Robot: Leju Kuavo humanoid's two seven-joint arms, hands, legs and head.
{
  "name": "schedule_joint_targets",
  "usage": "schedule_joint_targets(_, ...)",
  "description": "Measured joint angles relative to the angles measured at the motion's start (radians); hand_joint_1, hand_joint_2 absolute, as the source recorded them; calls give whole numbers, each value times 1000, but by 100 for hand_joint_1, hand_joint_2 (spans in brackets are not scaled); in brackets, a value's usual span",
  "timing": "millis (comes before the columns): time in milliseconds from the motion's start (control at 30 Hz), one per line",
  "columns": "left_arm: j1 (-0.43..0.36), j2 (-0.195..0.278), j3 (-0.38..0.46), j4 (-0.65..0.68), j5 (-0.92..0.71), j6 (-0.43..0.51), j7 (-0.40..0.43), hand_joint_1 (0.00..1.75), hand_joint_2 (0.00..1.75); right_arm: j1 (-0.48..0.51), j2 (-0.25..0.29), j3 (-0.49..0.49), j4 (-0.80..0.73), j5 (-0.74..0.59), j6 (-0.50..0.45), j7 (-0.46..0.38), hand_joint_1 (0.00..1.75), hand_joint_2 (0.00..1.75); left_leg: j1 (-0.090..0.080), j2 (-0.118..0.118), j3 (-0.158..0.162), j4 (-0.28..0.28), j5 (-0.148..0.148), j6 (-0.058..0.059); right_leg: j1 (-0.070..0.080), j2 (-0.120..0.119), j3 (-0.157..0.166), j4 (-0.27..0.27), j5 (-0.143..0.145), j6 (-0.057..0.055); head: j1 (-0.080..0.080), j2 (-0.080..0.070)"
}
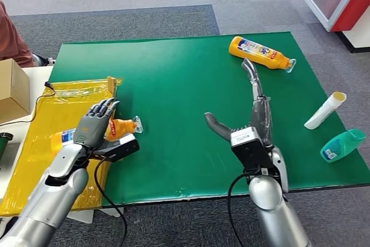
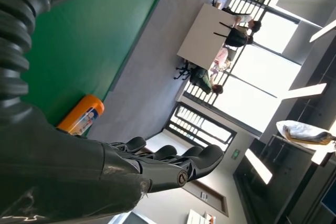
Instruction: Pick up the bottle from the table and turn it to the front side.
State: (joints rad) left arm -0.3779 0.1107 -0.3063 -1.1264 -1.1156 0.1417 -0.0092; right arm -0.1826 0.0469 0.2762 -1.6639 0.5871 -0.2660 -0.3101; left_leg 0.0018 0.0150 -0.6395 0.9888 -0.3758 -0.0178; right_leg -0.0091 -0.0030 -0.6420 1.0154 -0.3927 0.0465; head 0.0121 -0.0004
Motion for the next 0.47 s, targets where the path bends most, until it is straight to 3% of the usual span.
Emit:
schedule_joint_targets(133, 34, -1, 6, -84, 140, 29, -74, 0, 175, 11, 0, -1, -3, 0, -8, -4, 0, 175, 0, 0, 0, 0, 0, 0, 0, 0, 0, 0, 0, 0, 0, 0)
schedule_joint_targets(267, 111, -19, 36, -267, 450, 58, -210, 0, 175, 36, -1, -3, -12, -4, -10, -13, 0, 175, 0, 0, 0, 0, -1, 0, 0, 0, 0, 0, -1, 1, 0, 0)
schedule_joint_targets(467, 239, -52, 84, -499, 925, -93, -347, 0, 175, 73, -11, -3, -18, -128, 72, -18, 0, 175, 0, 0, 0, 0, -5, 1, 0, 0, 0, 0, -3, 1, 0, 0)
